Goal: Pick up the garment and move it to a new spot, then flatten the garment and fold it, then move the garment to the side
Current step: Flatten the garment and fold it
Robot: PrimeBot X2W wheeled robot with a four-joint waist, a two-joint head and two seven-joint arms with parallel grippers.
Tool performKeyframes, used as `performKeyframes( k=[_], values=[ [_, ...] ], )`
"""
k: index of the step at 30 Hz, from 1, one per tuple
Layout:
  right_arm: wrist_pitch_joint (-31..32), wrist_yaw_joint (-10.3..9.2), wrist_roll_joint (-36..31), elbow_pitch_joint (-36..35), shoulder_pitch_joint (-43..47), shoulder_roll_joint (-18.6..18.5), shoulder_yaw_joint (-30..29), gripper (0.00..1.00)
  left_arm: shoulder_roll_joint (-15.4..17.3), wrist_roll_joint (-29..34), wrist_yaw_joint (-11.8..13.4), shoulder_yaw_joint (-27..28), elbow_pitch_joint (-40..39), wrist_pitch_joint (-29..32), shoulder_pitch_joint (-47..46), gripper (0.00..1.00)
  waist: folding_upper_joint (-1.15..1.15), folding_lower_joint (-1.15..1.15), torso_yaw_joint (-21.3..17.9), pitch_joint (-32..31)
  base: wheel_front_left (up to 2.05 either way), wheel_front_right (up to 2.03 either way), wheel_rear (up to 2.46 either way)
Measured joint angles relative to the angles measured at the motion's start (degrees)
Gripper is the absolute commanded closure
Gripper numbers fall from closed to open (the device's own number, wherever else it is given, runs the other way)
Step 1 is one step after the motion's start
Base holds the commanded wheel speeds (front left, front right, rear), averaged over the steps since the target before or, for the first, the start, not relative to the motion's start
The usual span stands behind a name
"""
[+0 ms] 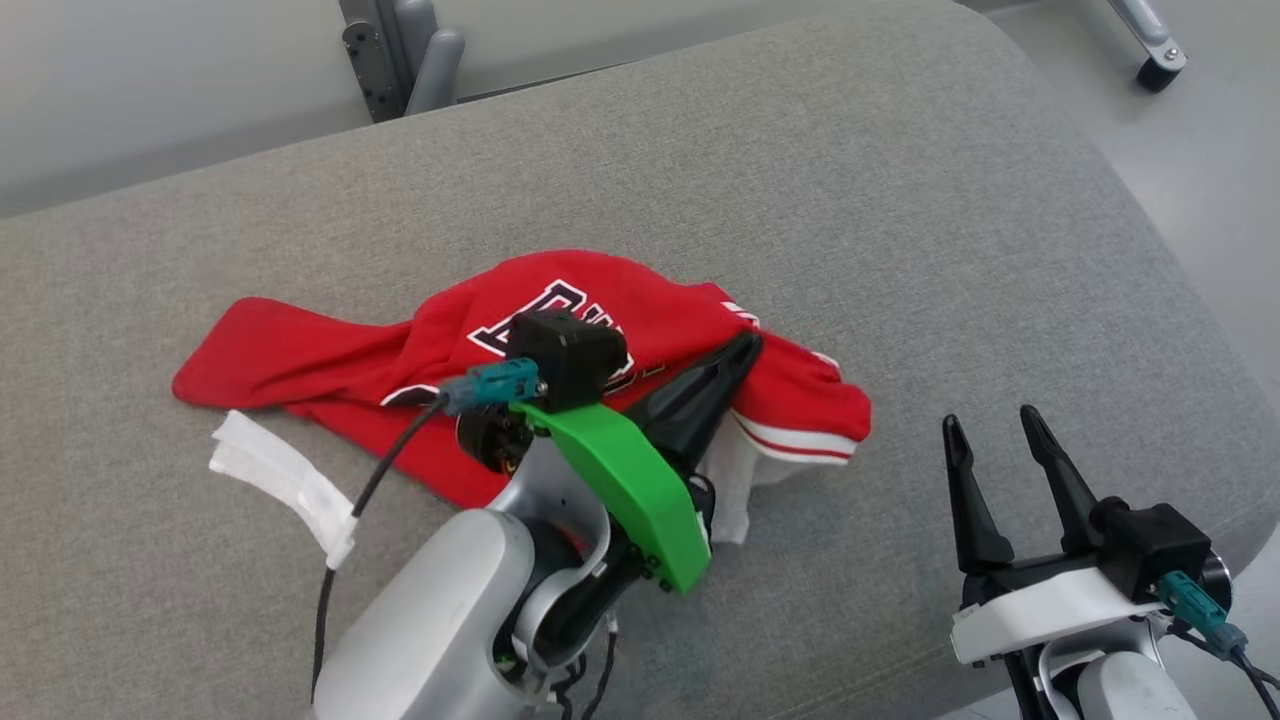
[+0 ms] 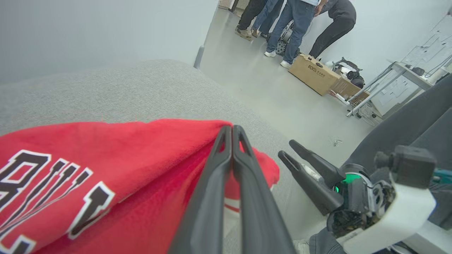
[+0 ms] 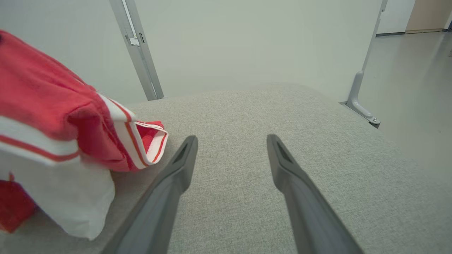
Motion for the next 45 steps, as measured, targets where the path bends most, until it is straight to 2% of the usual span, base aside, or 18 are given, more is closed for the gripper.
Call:
performKeyframes(
  k=[3, 7, 9, 10, 14, 22, 26, 33, 41, 42, 43, 44, 45],
  values=[
    [0.0, 0.00, 0.0, 0.2, -0.4, 0.0, 0.6, 0.00, -1.9, -5.2, 0.4, 2.2, -0.3, 0.9, -1.8, 1.00, 0.00, 0.00, -0.5, 0.1, 0.00, 0.00, 0.00],
    [0.0, 0.00, 0.1, 0.3, -0.9, 0.0, 0.9, 0.00, -2.7, -8.2, 1.9, 3.9, 1.7, 2.1, -4.3, 1.00, 0.00, 0.00, -1.2, 0.3, 0.00, 0.00, 0.00],
    [0.0, 0.00, 0.5, 0.4, -1.2, 0.0, 1.3, 0.00, -3.1, -9.9, 3.9, 6.2, 7.3, 1.7, -7.5, 1.00, 0.00, 0.00, -2.0, 0.8, 0.00, 0.00, 0.00],
    [0.0, 0.00, 0.5, 0.4, -1.2, 0.0, 1.3, 0.00, -3.1, -9.9, 3.9, 6.2, 7.3, 1.7, -7.5, 1.00, 0.00, 0.00, -2.0, 0.8, 0.00, 0.00, 0.00],
    [0.0, 0.00, 1.5, 0.4, -2.7, 0.0, 2.6, 0.00, -3.2, -9.0, 6.2, 9.5, 17.5, -0.7, -13.4, 1.00, 0.00, 0.00, -3.2, 2.3, 0.00, 0.00, 0.00],
    [0.0, 0.00, 4.9, 0.5, -5.4, 0.0, 5.1, 0.00, 3.3, 0.4, 5.4, 8.4, 38.3, -8.1, -21.8, 1.00, 0.00, 0.00, -6.9, 6.5, 0.00, 0.00, 0.00],
    [0.0, 0.00, 5.7, 0.5, -5.6, 0.0, 5.8, 0.00, 4.8, 3.1, 4.2, 7.2, 45.5, -12.2, -23.5, 1.00, 0.00, 0.00, -8.7, 8.9, 0.00, 0.00, 0.00],
    [0.0, -0.01, 6.2, 0.5, -5.7, 0.0, 5.1, 0.00, 4.4, 4.9, 1.2, 5.3, 53.5, -17.0, -25.9, 1.00, 0.00, 0.00, -10.8, 12.0, 0.00, 0.00, 0.00],
    [0.0, 0.00, 5.3, 0.6, -6.8, 0.0, 4.6, 0.00, -0.1, 5.2, -2.2, 3.5, 58.4, -21.0, -27.9, 1.00, 0.00, 0.00, -9.9, 11.6, 0.00, 0.00, 0.00],
    [0.0, 0.00, 5.0, 0.6, -6.8, 0.0, 4.5, 0.00, -0.6, 5.2, -2.6, 3.3, 58.8, -21.4, -28.1, 0.94, 0.00, 0.00, -9.7, 11.4, 0.00, 0.00, 0.00],
    [0.0, 0.00, 4.9, 0.6, -6.8, 0.0, 4.4, 0.00, -1.1, 5.1, -2.8, 3.1, 59.2, -21.9, -28.2, 0.67, 0.00, 0.00, -9.5, 11.1, 0.00, 0.00, 0.00],
    [0.0, 0.00, 4.7, 0.7, -6.8, 0.0, 4.2, 0.00, -1.5, 5.1, -3.1, 2.8, 59.4, -22.3, -28.4, 0.51, 0.00, 0.00, -9.2, 10.8, 0.00, 0.00, 0.00],
    [0.0, 0.00, 4.5, 0.7, -6.7, 0.0, 4.2, 0.00, -2.0, 4.9, -3.4, 2.6, 59.6, -22.7, -28.4, 0.02, 0.00, 0.00, -9.0, 10.5, 0.00, 0.00, 0.00]
  ],
)
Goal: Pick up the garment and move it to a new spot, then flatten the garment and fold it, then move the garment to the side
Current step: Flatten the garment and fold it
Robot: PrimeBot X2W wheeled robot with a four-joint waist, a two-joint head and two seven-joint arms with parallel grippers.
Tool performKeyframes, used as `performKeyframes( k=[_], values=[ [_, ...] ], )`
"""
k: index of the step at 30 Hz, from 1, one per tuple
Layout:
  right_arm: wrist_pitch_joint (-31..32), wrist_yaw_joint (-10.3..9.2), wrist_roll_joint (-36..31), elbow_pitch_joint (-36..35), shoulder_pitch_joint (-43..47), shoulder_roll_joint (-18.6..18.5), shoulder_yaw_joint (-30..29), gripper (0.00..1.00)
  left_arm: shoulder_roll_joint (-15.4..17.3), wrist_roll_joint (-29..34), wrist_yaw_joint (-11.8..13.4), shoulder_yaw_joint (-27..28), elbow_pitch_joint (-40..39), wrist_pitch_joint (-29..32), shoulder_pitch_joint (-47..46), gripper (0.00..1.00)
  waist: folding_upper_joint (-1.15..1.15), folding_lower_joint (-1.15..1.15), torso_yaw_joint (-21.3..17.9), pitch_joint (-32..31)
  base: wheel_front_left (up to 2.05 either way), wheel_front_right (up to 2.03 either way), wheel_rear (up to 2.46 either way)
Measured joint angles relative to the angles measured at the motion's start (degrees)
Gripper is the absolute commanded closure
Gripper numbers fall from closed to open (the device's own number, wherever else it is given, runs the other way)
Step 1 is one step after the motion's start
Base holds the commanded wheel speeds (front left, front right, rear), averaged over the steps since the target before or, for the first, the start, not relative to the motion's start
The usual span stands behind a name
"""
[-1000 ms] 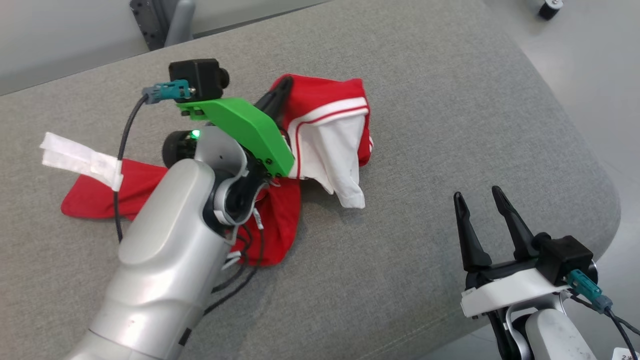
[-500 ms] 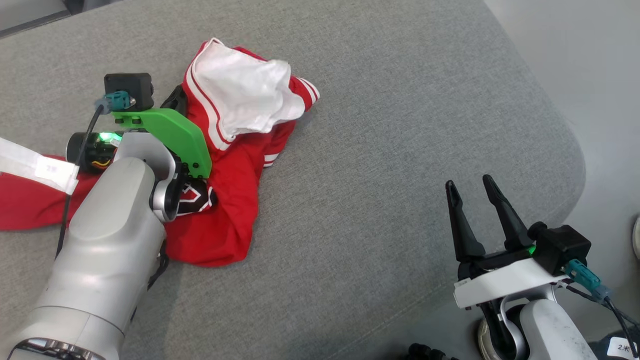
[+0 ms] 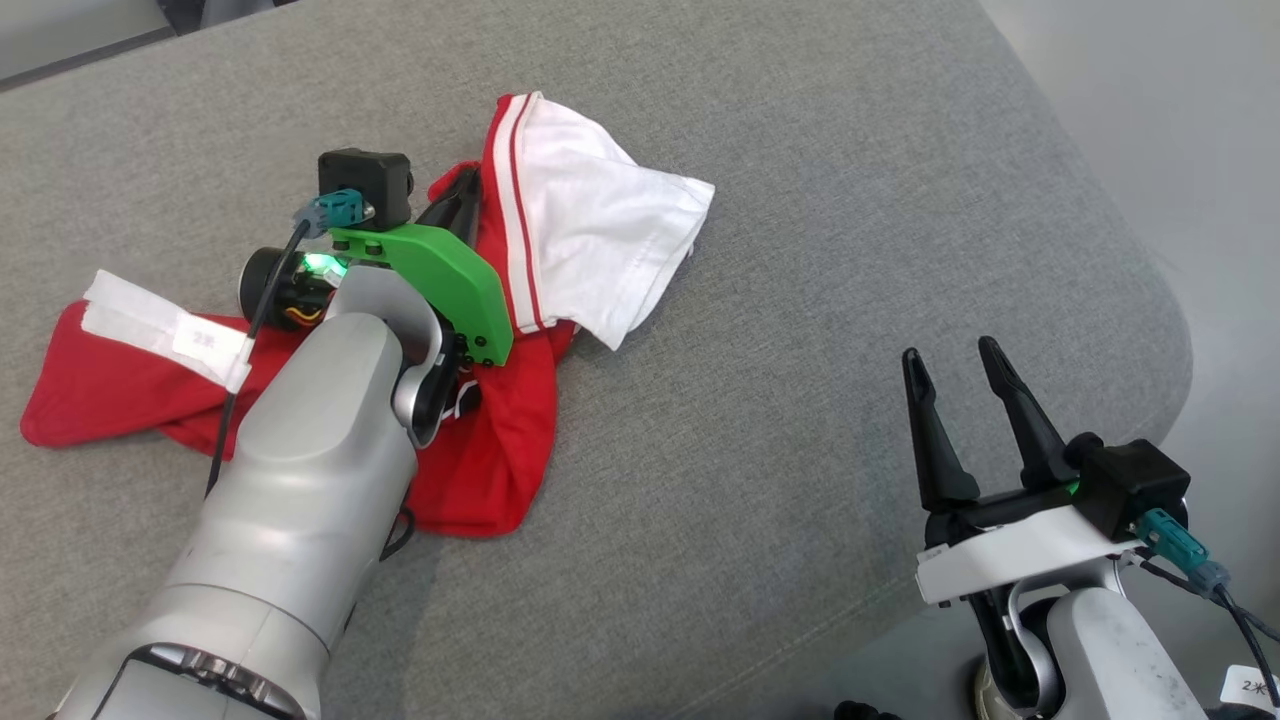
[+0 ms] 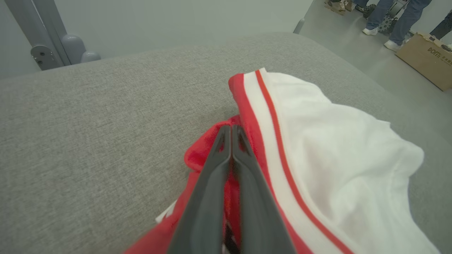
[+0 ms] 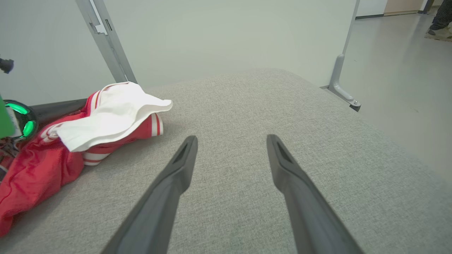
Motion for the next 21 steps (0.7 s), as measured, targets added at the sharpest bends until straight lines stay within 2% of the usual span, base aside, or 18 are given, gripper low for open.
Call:
performKeyframes(
  k=[6, 10, 16, 21],
  values=[
    [0.0, 0.00, -1.4, 0.2, 1.8, 0.0, -1.9, 0.00, -1.4, -1.5, -0.5, -0.3, -2.6, -4.5, 0.1, 0.00, 0.00, 0.00, 1.8, -2.4, 0.00, 0.00, 0.00],
    [0.0, -0.01, -2.5, 0.0, 3.6, 0.0, -3.6, 0.00, -1.7, -2.5, 0.7, 0.2, -8.0, -6.4, 2.3, 0.00, 0.00, 0.00, 3.4, -4.3, 0.00, 0.00, 0.00],
    [0.0, 0.00, -3.8, -0.8, 6.2, 0.0, -5.7, 0.00, -1.1, -1.3, 4.9, 1.6, -19.9, -7.2, 10.5, 0.00, 0.00, 0.00, 6.3, -7.5, 0.00, 0.00, 0.00],
    [0.0, 0.00, -4.9, -1.9, 8.9, 0.0, -7.4, 0.00, 3.5, 1.1, 9.5, 5.1, -32.6, -7.3, 21.9, 0.00, 0.00, 0.00, 8.9, -10.3, 0.00, 0.00, 0.00]
  ],
)
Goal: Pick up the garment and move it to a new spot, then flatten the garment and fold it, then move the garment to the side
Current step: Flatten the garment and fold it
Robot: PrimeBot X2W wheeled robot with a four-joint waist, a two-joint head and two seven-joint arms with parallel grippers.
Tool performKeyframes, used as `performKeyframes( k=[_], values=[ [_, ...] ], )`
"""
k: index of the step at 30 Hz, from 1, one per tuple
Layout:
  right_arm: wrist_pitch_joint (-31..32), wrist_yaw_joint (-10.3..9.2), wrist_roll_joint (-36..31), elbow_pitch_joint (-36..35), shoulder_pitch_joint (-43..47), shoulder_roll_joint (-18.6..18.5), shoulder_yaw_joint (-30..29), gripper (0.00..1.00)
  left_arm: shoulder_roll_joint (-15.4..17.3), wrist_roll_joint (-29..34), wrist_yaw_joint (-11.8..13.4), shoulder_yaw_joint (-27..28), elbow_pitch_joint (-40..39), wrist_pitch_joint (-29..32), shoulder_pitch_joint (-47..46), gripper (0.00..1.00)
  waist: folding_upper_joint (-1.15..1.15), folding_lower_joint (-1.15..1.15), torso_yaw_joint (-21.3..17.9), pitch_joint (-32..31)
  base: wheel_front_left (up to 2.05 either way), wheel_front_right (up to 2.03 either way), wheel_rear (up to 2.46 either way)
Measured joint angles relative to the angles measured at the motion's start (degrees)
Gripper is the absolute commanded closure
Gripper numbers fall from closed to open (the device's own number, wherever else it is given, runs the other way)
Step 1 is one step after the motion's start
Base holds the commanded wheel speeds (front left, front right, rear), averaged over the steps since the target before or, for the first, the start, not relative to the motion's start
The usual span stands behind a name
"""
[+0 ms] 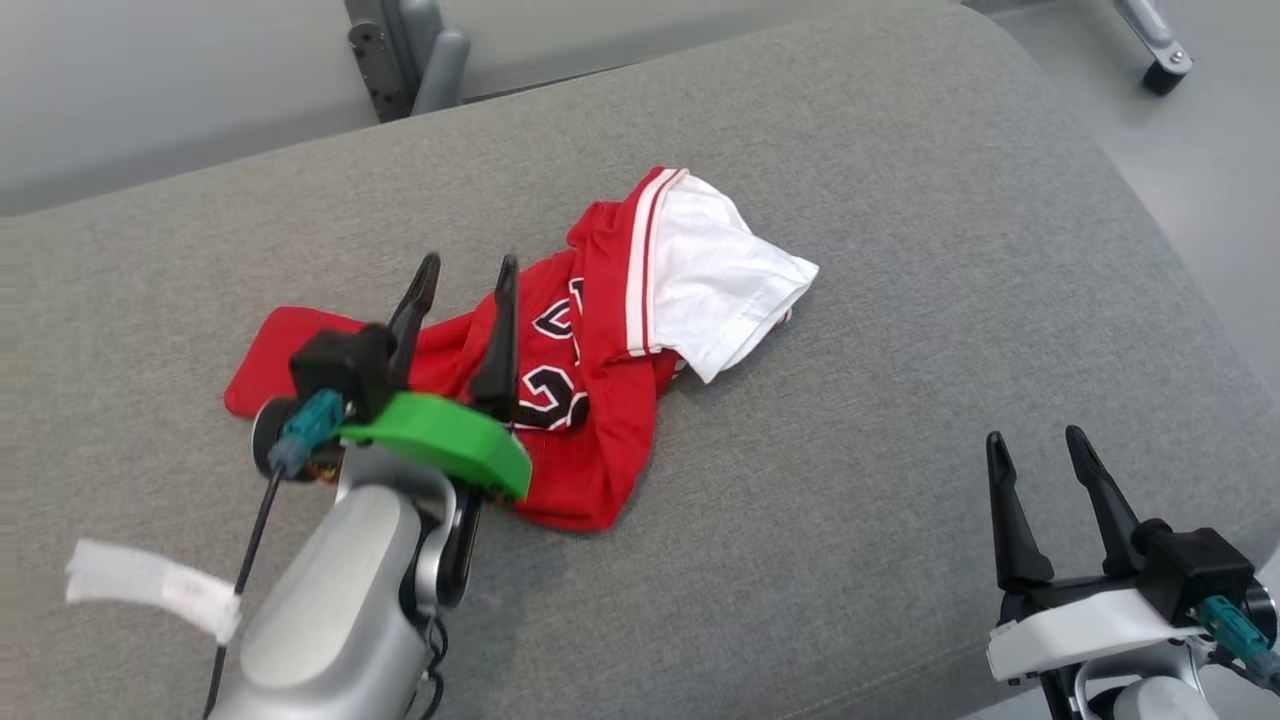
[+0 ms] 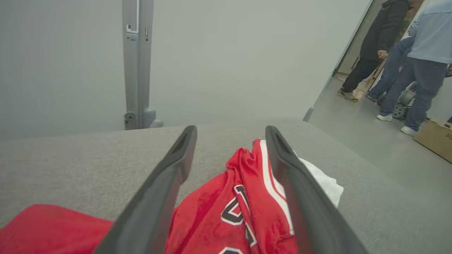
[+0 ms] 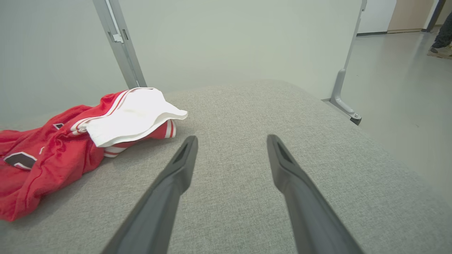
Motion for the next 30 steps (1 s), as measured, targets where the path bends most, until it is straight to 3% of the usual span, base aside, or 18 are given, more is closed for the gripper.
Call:
performKeyframes(
  k=[5, 12, 22, 30],
  values=[
    [0.0, 0.00, -1.6, -0.7, 2.7, 0.0, -2.0, 0.00, 3.7, 1.1, 3.6, 2.1, -9.5, 0.0, 14.5, 0.00, 0.00, 0.00, 3.3, -2.9, 0.00, 0.00, 0.00],
    [0.0, 0.00, -2.6, -1.0, 4.9, 0.0, -3.2, 0.00, 4.4, 1.9, 6.4, 7.2, -15.4, 0.0, 26.7, 0.00, 0.00, 0.00, 6.4, -6.2, 0.00, 0.00, 0.00],
    [0.0, 0.00, -3.6, -1.0, 7.1, 0.0, -3.7, 0.00, 2.6, 8.9, 3.5, 17.2, -20.0, 0.0, 41.0, 0.00, 0.00, 0.00, 8.8, -10.0, 0.00, 0.00, 0.00],
    [0.0, 0.00, -3.7, -1.0, 7.3, 0.0, -3.1, 0.00, -0.2, 9.7, -0.9, 19.7, -16.8, 0.0, 40.8, 0.00, 0.00, 0.00, 9.9, -9.9, 0.00, 0.00, 0.00]
  ],
)
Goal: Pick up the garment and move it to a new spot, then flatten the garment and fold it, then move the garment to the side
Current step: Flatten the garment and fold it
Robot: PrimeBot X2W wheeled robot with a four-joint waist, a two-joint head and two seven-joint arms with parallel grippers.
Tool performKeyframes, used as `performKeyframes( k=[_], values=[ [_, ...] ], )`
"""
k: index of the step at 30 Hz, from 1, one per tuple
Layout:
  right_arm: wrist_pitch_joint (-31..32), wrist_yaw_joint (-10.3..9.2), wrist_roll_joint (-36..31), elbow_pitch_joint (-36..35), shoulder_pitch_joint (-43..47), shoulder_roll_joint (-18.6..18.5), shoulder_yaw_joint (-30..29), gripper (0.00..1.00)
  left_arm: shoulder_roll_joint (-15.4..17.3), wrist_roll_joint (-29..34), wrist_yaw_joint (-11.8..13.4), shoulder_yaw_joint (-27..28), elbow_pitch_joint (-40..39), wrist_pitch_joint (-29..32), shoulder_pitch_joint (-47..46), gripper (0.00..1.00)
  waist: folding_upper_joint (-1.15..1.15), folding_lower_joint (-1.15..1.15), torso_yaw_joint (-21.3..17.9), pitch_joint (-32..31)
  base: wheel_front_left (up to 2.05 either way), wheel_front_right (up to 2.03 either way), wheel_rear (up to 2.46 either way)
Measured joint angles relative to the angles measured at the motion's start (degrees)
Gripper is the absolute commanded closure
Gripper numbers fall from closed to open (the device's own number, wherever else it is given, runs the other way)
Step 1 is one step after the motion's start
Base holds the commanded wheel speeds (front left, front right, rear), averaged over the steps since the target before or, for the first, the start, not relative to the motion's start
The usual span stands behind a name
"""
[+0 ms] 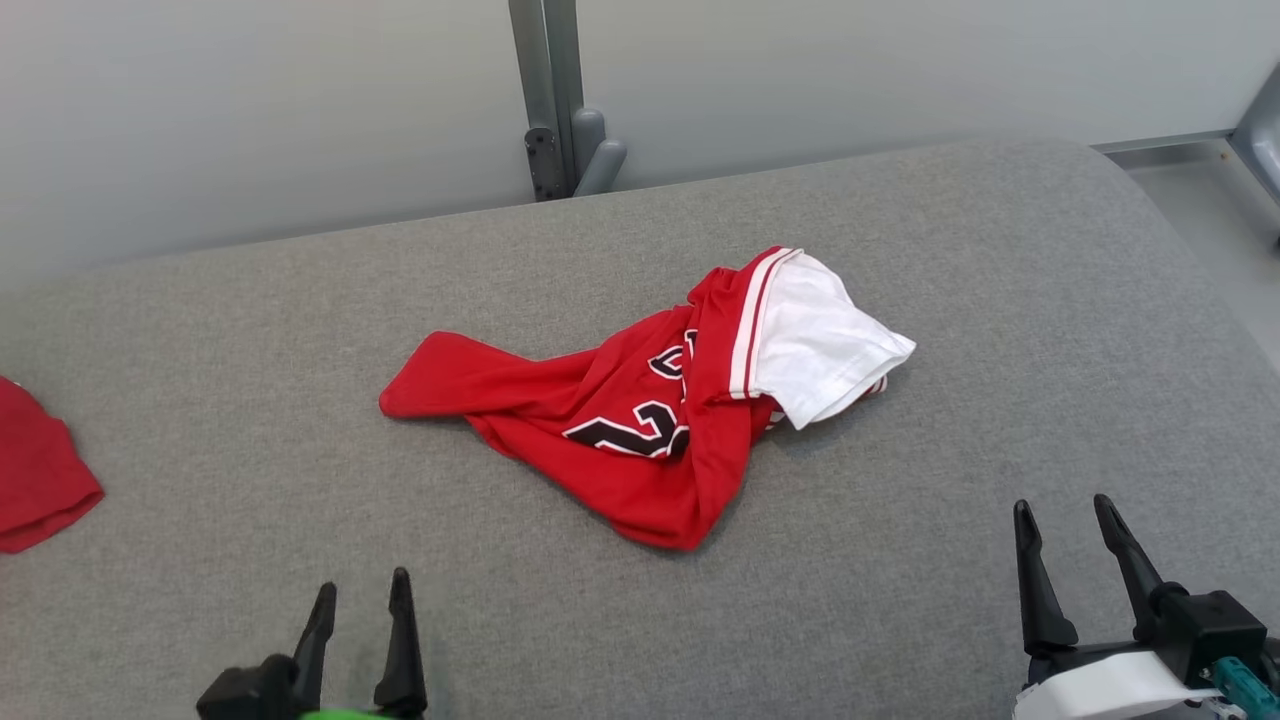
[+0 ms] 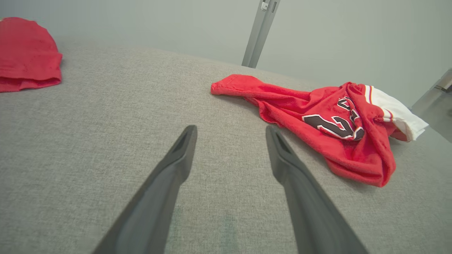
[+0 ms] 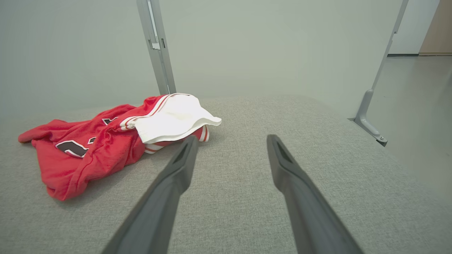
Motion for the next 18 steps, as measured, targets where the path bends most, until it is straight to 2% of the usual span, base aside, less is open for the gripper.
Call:
performKeyframes(
  k=[3, 9, 18],
  values=[
    [0.0, 0.00, 0.0, 0.0, -1.0, 0.0, 0.8, 0.00, -0.6, -0.9, -1.9, -1.1, 3.3, 0.5, -4.0, 0.00, 0.00, 0.00, -0.1, 0.8, 0.00, 0.00, 0.00],
    [0.0, 0.00, 0.1, 0.2, -2.9, 0.0, 2.3, 0.00, -1.5, -1.7, -5.4, -4.0, 11.4, 5.4, -13.0, 0.00, 0.00, 0.00, -1.3, 2.8, 0.00, 0.00, 0.00],
    [0.0, 0.00, 1.3, 0.2, -4.8, 0.0, 2.8, 0.00, 0.9, -0.8, -7.6, -5.2, 24.3, 8.7, -23.4, 0.00, 0.00, 0.00, -4.6, 6.7, 0.00, 0.00, 0.00]
  ],
)
